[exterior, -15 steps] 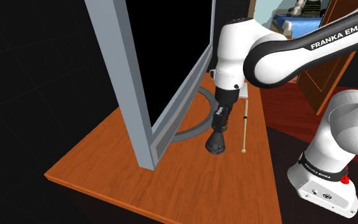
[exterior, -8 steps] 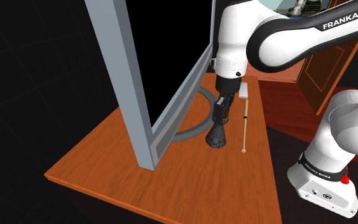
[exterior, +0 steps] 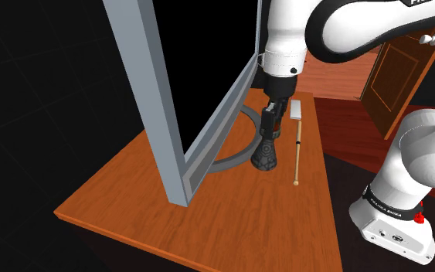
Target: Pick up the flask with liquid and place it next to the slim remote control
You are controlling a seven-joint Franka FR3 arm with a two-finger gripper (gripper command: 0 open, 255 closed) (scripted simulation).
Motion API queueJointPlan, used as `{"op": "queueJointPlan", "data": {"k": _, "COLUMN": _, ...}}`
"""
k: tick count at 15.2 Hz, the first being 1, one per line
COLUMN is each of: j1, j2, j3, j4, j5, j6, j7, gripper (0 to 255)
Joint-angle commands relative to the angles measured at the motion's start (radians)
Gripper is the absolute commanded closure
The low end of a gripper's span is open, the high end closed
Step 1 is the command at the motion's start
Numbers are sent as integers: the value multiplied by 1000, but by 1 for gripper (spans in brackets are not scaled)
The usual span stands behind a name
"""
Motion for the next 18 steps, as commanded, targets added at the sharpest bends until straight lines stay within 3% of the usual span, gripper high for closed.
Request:
{"op": "queueJointPlan", "data": {"k": 1, "j1": -1, "j2": -1, "j3": -3, "j4": 25, "j5": -3, "j6": -26, "j7": 1, "gripper": 255}}
{"op": "queueJointPlan", "data": {"k": 18, "j1": -14, "j2": 12, "j3": -32, "j4": 262, "j5": -29, "j6": -249, "j7": 14, "gripper": 255}}
